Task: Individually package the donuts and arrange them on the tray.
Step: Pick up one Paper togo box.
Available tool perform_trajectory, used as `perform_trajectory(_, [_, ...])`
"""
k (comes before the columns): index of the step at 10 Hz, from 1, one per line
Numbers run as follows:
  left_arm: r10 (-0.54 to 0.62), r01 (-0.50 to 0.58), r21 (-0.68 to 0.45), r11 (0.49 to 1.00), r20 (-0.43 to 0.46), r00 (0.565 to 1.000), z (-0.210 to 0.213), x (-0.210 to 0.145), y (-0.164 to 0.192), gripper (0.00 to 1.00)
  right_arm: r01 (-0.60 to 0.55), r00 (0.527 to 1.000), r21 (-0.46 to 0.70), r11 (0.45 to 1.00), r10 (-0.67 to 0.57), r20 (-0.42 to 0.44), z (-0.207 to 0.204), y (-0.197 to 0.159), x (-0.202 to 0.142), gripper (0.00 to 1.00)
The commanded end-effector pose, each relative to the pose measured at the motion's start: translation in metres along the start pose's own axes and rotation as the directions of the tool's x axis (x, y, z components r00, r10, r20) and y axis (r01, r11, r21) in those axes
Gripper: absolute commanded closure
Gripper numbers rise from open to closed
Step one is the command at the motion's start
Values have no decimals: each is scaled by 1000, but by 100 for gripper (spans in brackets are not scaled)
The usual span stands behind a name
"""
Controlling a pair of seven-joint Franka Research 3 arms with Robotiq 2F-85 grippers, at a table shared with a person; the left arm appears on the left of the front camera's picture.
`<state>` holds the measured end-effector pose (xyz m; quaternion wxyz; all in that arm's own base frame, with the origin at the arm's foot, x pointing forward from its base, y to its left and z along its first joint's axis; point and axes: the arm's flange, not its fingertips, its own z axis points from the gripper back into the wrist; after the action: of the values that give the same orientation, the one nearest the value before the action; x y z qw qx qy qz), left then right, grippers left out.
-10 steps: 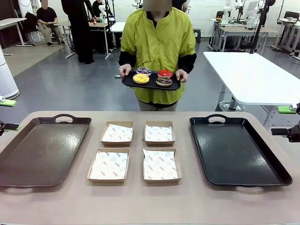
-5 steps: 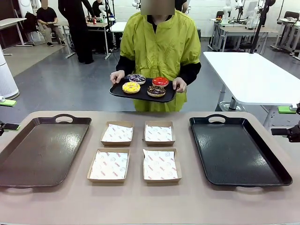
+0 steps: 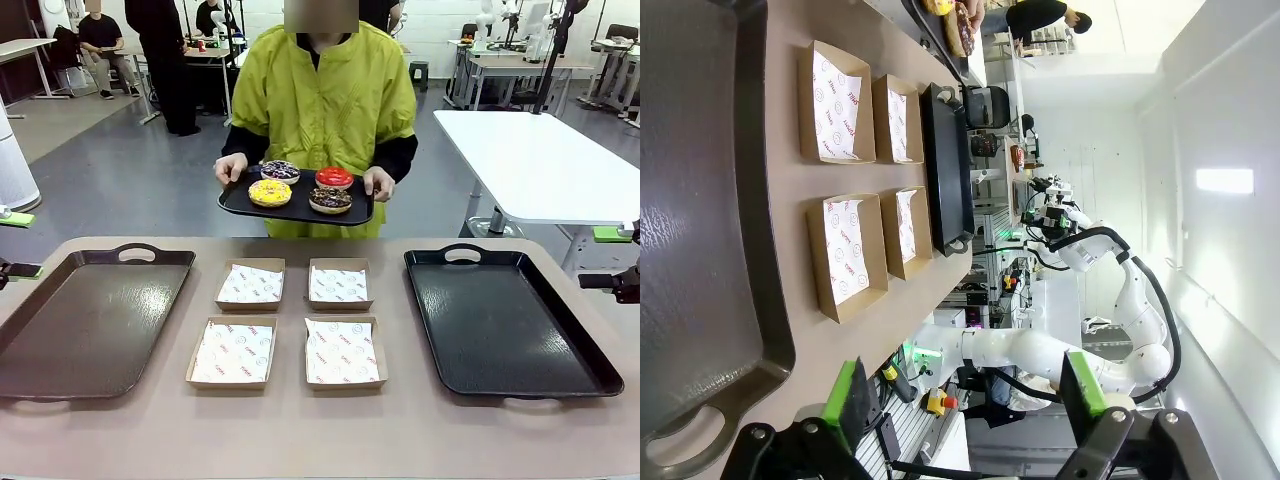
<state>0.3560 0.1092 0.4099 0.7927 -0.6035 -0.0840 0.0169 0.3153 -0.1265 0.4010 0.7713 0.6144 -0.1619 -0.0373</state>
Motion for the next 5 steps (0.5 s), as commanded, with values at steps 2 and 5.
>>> perform_trajectory(2, [-6,6,-14,1000,4,1000,3,-1,-1,0,-1,1000,12,1000,1,4,1,0,0,0])
perform_trajectory(5, [-6,6,-14,1000,4,1000,3,-1,-1,0,-1,1000,12,1000,1,4,1,0,0,0])
